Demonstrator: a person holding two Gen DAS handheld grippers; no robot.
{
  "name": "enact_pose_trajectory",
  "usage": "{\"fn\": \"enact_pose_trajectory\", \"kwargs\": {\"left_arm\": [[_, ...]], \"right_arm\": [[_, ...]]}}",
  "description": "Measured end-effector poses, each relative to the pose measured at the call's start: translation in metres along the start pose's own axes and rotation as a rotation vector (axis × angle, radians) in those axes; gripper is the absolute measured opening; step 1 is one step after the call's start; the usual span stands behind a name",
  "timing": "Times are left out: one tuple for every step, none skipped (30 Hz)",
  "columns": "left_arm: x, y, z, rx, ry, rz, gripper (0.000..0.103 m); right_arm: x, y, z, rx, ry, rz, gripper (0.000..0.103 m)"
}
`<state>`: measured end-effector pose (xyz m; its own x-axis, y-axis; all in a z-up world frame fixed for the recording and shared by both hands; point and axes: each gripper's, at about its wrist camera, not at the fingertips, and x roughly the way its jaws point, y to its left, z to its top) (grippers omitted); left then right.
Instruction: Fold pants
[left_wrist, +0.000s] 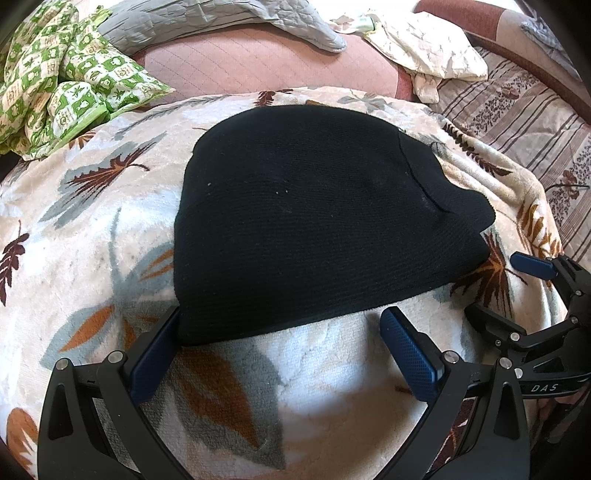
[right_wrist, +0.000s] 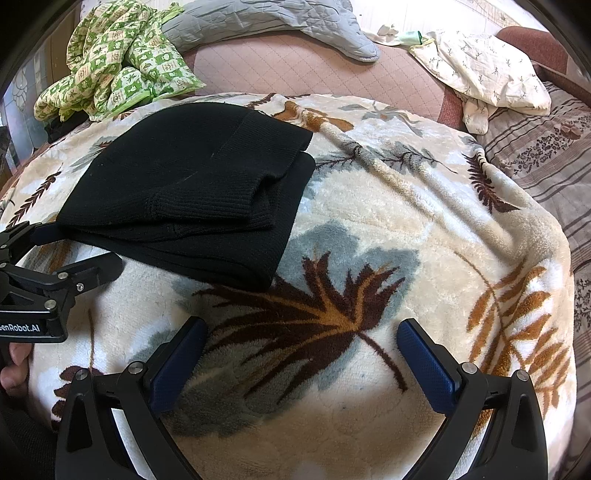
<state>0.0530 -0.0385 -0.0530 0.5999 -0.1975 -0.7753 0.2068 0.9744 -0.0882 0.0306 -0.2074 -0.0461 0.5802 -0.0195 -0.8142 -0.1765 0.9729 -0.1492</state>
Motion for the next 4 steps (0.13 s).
{"fn": "enact_pose_trajectory", "kwargs": {"left_arm": [[-0.0006, 0.0004, -0.0004, -0.003, -0.004, -0.002, 0.103], [-0.0009, 0.0007, -0.0005, -0.004, -0.006, -0.003, 0.103], [-0.0009, 0.0005, -0.0005, -0.004, -0.007, -0.003, 0.103], [-0.0007, 0.0002, -0.0005, -0.003, -0.007, -0.001, 0.103]], "right_arm": [[-0.0004, 0.0006, -0.0001, 0.0, 0.0, 0.0, 0.102], [-0.0004, 0.0007, -0.0001, 0.0, 0.0, 0.0, 0.102], [-0.0004, 0.0008, -0.0001, 0.0, 0.0, 0.0, 0.102], [-0.0003, 0.0006, -0.0002, 0.0, 0.0, 0.0, 0.102]]}}
